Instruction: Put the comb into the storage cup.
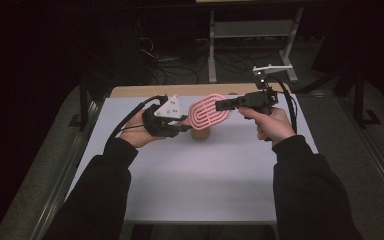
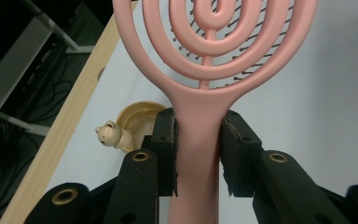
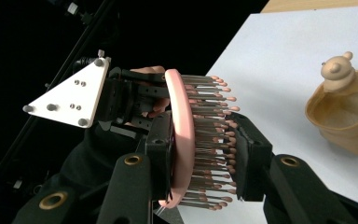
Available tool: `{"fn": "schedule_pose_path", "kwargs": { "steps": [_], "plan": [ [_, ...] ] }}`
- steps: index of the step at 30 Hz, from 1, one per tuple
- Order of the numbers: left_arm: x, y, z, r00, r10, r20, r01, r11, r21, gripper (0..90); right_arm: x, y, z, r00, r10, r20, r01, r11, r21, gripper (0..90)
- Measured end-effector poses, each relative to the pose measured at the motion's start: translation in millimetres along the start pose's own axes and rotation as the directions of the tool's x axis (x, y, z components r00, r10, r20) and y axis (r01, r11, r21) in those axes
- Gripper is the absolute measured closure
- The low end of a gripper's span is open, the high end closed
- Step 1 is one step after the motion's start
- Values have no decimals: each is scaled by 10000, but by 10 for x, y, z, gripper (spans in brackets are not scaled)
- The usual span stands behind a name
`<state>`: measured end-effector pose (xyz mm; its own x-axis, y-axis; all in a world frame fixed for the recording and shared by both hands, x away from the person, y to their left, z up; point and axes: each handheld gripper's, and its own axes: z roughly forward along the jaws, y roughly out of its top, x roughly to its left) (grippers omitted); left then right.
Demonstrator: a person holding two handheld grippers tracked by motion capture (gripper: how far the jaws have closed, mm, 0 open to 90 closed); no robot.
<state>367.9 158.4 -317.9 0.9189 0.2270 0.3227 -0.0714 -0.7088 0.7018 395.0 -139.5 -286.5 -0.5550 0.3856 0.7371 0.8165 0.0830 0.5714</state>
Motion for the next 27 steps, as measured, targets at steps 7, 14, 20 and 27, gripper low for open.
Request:
{"fn": "schedule_pose_path", "kwargs": {
  "steps": [7, 14, 20, 27],
  "plan": [
    [-8, -29, 11, 9998, -210, 15, 211, 9995, -241, 662, 115, 27, 3, 9989, -322, 330, 320, 9995, 89, 632],
    [-11, -51, 2, 9983, -578, 19, 578, 9963, -641, 587, 257, 82, -2, 9946, -790, 670, 772, 9966, 281, 635],
    [22, -67, -94, 9943, -1065, 18, 1060, 9882, -1108, 474, 386, 123, -53, 9884, -1131, 1015, 1110, 9935, 264, 636],
    [64, -151, -278, 9871, -1598, 123, 1594, 9707, -1799, 264, 483, 179, -134, 9815, -1290, 1417, 1272, 9916, 215, 636]
  ]
}}
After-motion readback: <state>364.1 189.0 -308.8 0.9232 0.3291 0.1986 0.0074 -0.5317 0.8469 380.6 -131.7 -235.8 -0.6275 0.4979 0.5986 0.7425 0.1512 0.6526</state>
